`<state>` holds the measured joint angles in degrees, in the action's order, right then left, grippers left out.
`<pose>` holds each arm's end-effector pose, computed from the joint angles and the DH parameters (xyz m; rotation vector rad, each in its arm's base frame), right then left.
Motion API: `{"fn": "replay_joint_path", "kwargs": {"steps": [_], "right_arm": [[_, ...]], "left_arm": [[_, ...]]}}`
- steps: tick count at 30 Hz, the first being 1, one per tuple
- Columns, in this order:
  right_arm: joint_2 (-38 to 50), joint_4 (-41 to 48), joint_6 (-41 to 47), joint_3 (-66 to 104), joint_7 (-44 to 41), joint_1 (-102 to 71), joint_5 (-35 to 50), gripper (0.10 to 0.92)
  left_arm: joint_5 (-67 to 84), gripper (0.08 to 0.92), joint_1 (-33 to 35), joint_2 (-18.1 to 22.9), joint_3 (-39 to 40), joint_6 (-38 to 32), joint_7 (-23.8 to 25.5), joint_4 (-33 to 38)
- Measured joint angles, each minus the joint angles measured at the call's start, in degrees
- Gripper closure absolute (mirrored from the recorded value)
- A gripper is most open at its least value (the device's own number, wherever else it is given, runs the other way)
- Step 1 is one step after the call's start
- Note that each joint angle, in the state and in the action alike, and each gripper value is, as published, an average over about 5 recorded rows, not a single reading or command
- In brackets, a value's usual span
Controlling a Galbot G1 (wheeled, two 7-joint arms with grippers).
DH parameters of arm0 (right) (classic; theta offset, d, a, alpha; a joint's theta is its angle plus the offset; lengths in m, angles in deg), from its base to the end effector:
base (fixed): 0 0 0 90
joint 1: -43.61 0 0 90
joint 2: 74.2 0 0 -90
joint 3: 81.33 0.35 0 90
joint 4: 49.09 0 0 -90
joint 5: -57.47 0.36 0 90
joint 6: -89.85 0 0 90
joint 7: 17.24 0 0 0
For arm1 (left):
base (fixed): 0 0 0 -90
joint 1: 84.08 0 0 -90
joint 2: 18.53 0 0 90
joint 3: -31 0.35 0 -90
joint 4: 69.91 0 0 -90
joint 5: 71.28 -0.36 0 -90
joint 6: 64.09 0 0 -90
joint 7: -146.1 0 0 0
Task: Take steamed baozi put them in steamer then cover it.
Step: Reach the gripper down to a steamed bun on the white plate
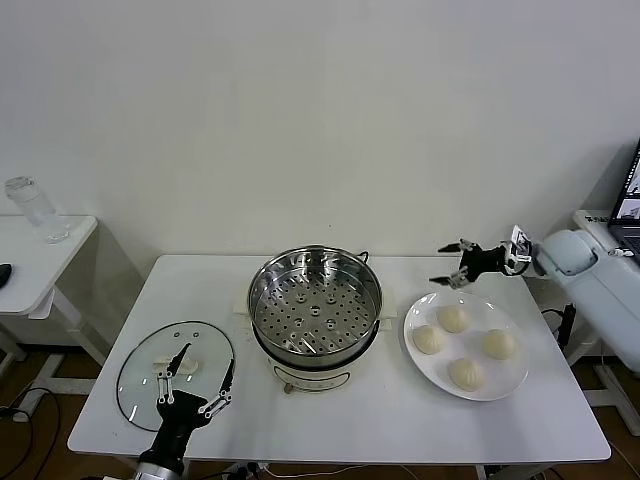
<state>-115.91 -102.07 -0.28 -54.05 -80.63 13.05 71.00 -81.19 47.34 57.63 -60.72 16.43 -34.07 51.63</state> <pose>0.5559 -0.2531 -0.1753 1.3174 -1.8858 1.0098 0.1276 0.0476 -0.3190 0.2531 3.0713 0.5788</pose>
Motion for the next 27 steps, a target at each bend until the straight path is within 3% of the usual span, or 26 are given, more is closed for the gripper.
{"fn": "replay_joint_path", "kwargs": {"steps": [13, 27], "right_arm": [[-3.3, 4.8, -1.8, -6.4, -4.5, 2.7, -12.5, 0.203], [-8.7, 10.4, -3.4, -8.0, -3.9, 3.2, -18.8, 0.203]], "left_arm": [[0.0, 0.177, 0.4, 0.3, -0.1, -0.2, -0.2, 0.3], [0.1, 0.177, 0.5, 0.5, -0.4, -0.5, -0.6, -0.1]]}}
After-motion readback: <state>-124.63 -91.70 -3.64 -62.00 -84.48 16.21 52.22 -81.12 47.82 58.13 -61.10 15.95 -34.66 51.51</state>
